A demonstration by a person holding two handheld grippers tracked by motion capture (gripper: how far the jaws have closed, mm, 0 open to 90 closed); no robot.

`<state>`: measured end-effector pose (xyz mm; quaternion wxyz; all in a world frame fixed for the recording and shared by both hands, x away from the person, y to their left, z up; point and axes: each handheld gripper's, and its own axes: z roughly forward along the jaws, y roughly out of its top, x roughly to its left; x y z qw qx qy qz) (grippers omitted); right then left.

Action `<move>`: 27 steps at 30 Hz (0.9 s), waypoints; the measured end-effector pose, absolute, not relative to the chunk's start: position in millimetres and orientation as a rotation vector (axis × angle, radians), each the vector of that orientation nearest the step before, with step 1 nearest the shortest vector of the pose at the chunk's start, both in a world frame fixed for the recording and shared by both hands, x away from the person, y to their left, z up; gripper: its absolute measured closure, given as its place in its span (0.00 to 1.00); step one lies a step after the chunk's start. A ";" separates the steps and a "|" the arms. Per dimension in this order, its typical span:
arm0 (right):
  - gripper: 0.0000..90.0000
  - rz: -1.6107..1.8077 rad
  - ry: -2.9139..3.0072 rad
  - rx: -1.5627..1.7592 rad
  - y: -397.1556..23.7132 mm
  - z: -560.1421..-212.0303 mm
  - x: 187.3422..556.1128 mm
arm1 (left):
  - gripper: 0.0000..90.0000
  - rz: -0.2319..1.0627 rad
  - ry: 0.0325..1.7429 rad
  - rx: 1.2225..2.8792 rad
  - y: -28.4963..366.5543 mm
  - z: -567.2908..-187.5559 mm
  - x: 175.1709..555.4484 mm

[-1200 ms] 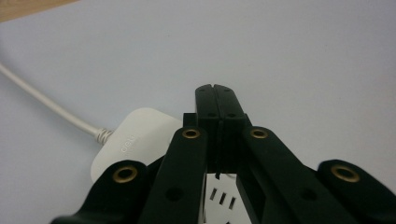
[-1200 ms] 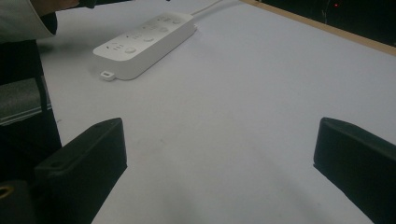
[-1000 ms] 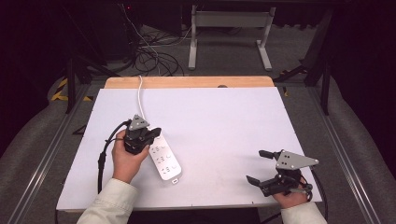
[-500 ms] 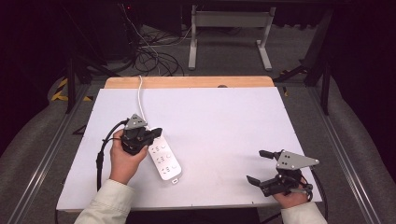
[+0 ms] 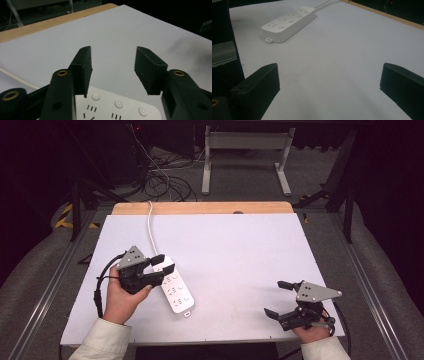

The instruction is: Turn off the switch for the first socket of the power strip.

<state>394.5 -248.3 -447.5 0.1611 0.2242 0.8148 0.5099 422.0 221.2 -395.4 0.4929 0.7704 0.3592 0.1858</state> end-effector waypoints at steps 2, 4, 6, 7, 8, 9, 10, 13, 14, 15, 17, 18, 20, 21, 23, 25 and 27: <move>0.03 1.456 2.326 0.641 -248.4 -447.6 394.5 | 0.45 0.454 0.860 1.878 223.4 -394.6 416.6; 0.03 1.455 2.328 0.639 -248.0 -447.9 394.7 | 0.42 0.463 0.842 1.875 226.1 -394.5 411.0; 0.03 1.456 2.329 0.638 -247.5 -447.9 394.6 | 0.38 0.473 0.822 1.859 229.0 -395.4 405.6; 0.03 1.456 2.329 0.638 -247.4 -447.8 394.5 | 0.36 0.481 0.807 1.862 231.5 -395.5 403.3; 0.03 1.456 2.329 0.638 -247.5 -447.8 394.5 | 0.34 0.491 0.804 1.854 233.3 -396.4 400.9; 0.03 1.458 2.328 0.640 -247.4 -447.7 394.4 | 0.33 0.491 0.797 1.854 235.3 -397.3 398.6; 0.03 1.458 2.327 0.639 -247.4 -447.7 394.3 | 0.32 0.486 0.799 1.853 236.7 -398.6 396.3; 0.03 1.454 2.327 0.637 -247.3 -447.5 394.1 | 0.28 0.482 0.782 1.863 242.1 -404.8 390.7; 0.03 1.453 2.327 0.637 -247.2 -447.5 394.2 | 0.26 0.478 0.772 1.874 243.9 -407.4 389.0; 0.03 1.453 2.328 0.637 -247.0 -447.5 394.2 | 0.23 0.476 0.761 1.880 245.9 -409.8 387.3; 0.03 1.454 2.329 0.635 -246.7 -447.5 394.3 | 0.20 0.469 0.745 1.874 249.4 -414.5 384.0; 0.03 1.454 2.329 0.635 -246.6 -447.5 394.3 | 0.19 0.464 0.743 1.869 251.1 -416.6 382.5; 0.03 1.453 2.329 0.636 -246.6 -447.5 394.3 | 0.16 0.456 0.748 1.853 254.6 -421.0 379.7; 0.03 1.453 2.328 0.636 -246.7 -447.5 394.3 | 0.16 0.471 0.746 1.851 256.6 -423.3 378.6; 0.03 1.454 2.328 0.636 -246.9 -447.6 394.4 | 0.15 0.477 0.751 1.843 259.8 -428.3 376.1; 0.03 1.453 2.329 0.636 -246.9 -447.6 394.4 | 0.14 0.495 0.753 1.841 263.5 -433.3 373.4; 0.03 1.453 2.329 0.636 -247.0 -447.6 394.4 | 0.13 0.511 0.761 1.841 266.8 -438.2 370.4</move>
